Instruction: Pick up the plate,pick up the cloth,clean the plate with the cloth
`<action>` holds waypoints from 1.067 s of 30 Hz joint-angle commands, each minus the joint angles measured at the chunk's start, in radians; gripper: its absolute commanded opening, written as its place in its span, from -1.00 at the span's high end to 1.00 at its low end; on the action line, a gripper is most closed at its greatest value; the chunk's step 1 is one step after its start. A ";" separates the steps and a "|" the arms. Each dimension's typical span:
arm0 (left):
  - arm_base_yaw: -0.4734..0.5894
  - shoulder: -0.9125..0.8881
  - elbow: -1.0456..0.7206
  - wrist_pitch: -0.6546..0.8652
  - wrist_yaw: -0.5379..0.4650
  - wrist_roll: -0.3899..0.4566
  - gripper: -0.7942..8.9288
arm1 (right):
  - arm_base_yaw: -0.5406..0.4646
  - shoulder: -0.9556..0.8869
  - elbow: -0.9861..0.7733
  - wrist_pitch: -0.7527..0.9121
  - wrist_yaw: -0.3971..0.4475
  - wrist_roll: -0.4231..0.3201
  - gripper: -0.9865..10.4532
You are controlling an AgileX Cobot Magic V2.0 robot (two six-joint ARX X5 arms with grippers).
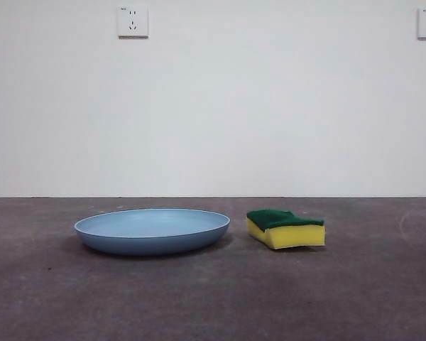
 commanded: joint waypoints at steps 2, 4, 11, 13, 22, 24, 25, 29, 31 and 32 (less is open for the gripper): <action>0.041 -0.046 -0.093 0.047 0.001 0.007 0.84 | 0.001 -0.002 -0.004 0.004 0.002 0.013 0.83; 0.052 -0.045 -0.122 0.064 0.000 -0.005 0.84 | 0.001 -0.002 -0.004 0.004 0.002 0.013 0.83; 0.060 -0.045 -0.172 0.061 0.000 -0.031 0.84 | 0.001 -0.002 -0.004 0.003 0.002 0.013 0.83; 0.060 -0.045 -0.172 0.061 0.000 -0.035 0.84 | 0.001 -0.002 -0.004 0.004 0.002 0.013 0.83; 0.060 -0.045 -0.172 0.065 -0.006 -0.045 0.84 | 0.001 -0.002 -0.004 0.003 0.002 0.013 0.83; 0.060 -0.045 -0.172 0.065 -0.006 -0.045 0.84 | 0.001 -0.002 -0.004 0.003 0.002 0.013 0.83; 0.060 -0.045 -0.172 0.065 -0.006 -0.045 0.84 | 0.001 -0.002 -0.004 0.003 0.002 0.013 0.83; 0.060 -0.045 -0.172 0.065 -0.006 -0.045 0.84 | 0.001 -0.002 -0.004 0.003 0.002 0.013 0.83; 0.060 -0.045 -0.172 0.065 -0.006 -0.045 0.84 | 0.001 -0.002 -0.004 0.003 0.002 0.013 0.83; 0.060 -0.045 -0.172 0.065 -0.006 -0.045 0.84 | 0.001 -0.002 -0.004 0.003 0.002 0.013 0.83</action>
